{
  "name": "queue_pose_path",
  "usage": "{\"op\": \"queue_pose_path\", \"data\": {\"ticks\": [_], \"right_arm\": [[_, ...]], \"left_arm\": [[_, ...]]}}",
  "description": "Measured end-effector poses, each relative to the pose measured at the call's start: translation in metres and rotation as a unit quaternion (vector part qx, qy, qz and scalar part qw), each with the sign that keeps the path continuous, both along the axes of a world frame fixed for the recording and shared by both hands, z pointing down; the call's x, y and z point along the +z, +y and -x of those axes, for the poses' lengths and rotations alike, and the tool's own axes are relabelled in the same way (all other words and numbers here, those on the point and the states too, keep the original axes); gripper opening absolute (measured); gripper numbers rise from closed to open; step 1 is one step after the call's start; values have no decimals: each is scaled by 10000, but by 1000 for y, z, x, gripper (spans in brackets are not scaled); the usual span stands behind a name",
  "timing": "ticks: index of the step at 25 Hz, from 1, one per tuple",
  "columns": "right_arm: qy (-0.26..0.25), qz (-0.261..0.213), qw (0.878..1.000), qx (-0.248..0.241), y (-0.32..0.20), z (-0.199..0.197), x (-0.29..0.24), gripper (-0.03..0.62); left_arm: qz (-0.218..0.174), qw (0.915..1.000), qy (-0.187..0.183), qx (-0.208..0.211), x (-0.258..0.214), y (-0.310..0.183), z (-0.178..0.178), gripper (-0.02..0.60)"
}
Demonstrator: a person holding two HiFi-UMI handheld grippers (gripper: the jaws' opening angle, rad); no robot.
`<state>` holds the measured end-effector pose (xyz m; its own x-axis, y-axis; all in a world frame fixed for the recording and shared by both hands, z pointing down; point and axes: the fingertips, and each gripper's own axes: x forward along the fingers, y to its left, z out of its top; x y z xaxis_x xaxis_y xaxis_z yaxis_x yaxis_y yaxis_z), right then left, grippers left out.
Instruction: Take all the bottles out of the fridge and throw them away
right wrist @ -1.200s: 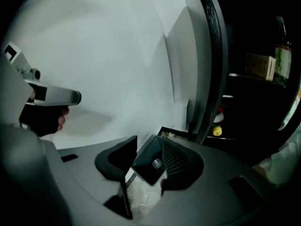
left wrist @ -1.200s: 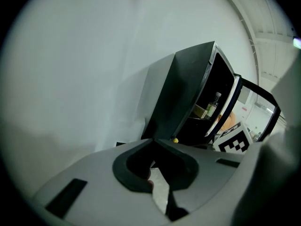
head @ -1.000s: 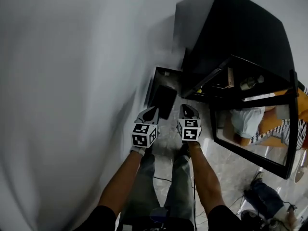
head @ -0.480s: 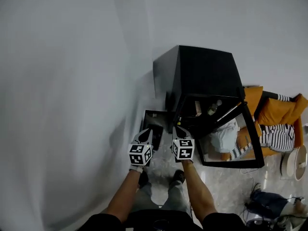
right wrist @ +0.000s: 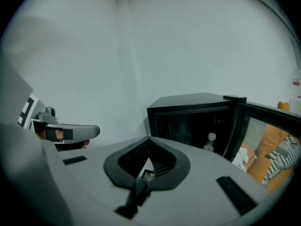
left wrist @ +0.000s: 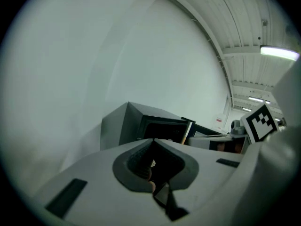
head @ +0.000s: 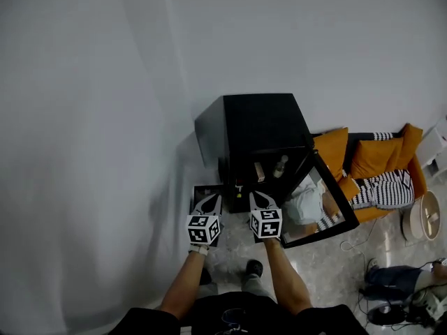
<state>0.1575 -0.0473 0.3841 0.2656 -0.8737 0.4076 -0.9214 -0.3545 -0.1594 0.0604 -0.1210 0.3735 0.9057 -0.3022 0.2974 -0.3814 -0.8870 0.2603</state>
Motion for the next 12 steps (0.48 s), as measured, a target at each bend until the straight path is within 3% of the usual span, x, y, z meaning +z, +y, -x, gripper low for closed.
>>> {"op": "queue_pose_path", "data": {"ticks": [12], "right_arm": [[169,-53,9990,408,47,-36,-19,8]], "left_arm": [[-62,9984,43,556,-15,38,-44,2]]}}
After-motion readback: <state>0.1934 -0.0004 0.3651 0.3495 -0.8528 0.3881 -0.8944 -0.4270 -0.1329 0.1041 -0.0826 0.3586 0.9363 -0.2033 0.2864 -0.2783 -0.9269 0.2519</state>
